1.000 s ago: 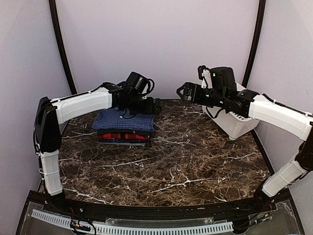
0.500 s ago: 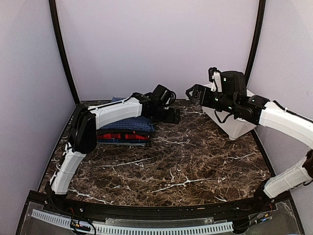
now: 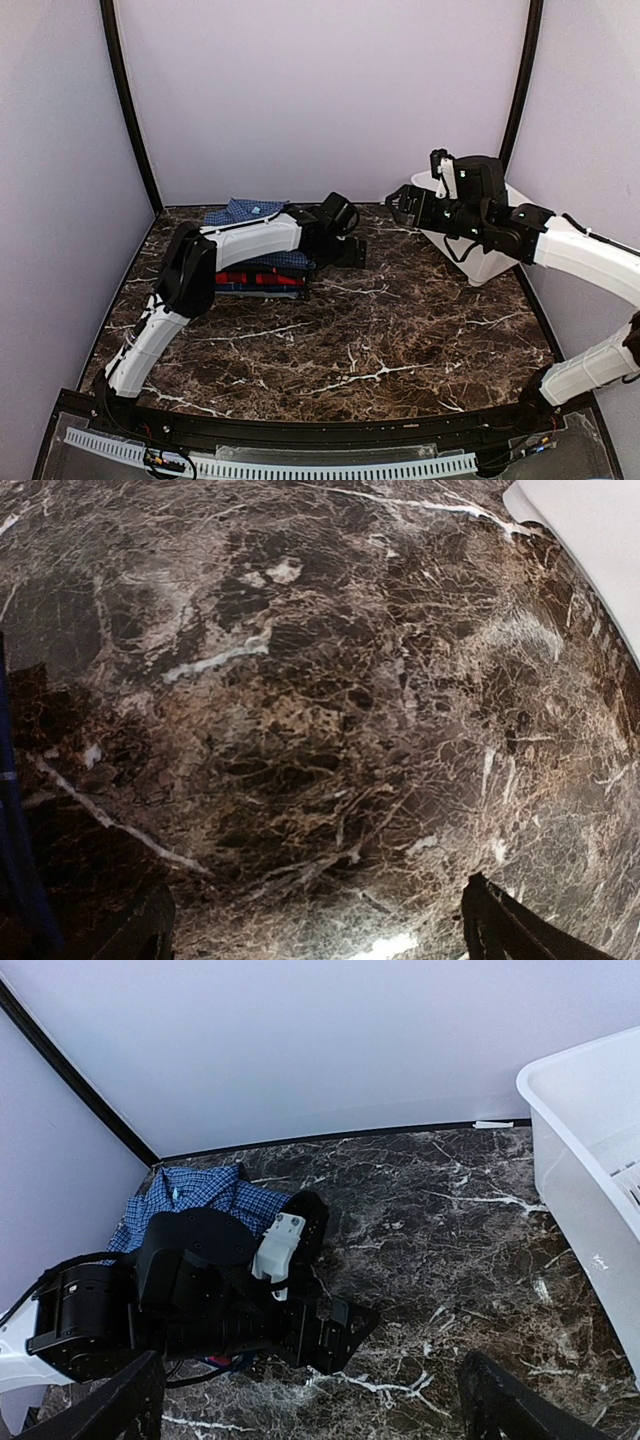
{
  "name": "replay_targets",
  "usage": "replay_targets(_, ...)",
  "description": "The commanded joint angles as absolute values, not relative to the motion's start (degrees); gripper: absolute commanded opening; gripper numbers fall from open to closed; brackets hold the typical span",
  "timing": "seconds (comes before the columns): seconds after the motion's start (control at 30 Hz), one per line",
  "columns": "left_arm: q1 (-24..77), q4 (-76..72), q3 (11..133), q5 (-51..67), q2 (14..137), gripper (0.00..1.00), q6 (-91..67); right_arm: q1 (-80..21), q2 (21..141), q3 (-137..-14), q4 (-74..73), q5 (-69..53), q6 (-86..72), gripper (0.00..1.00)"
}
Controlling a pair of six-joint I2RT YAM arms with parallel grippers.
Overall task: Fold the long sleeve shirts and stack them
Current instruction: Move the square-folded shirt to the corner of the board.
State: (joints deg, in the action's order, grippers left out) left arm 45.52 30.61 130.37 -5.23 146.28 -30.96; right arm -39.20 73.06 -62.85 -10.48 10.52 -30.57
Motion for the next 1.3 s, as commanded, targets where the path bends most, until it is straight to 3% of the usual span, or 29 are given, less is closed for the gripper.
replay_targets(0.0,44.05,33.35,130.65,-8.69,145.15,0.99,-33.25,-38.81,72.56,-62.02,-9.41,10.27,-31.22,0.99)
replay_targets(0.27,41.08,31.92,123.08,-9.9,141.96,0.99,-35.06,-38.81,73.49,-61.94,-9.23,9.59,-31.39,0.99)
replay_targets(0.87,30.35,21.03,90.73,-9.59,123.11,0.99,-35.62,-38.77,77.41,-62.18,-6.57,6.12,-31.45,0.99)
replay_targets(1.27,19.97,16.96,87.37,-6.71,121.54,0.99,-32.4,-38.75,78.44,-61.92,-6.38,3.77,-31.42,0.98)
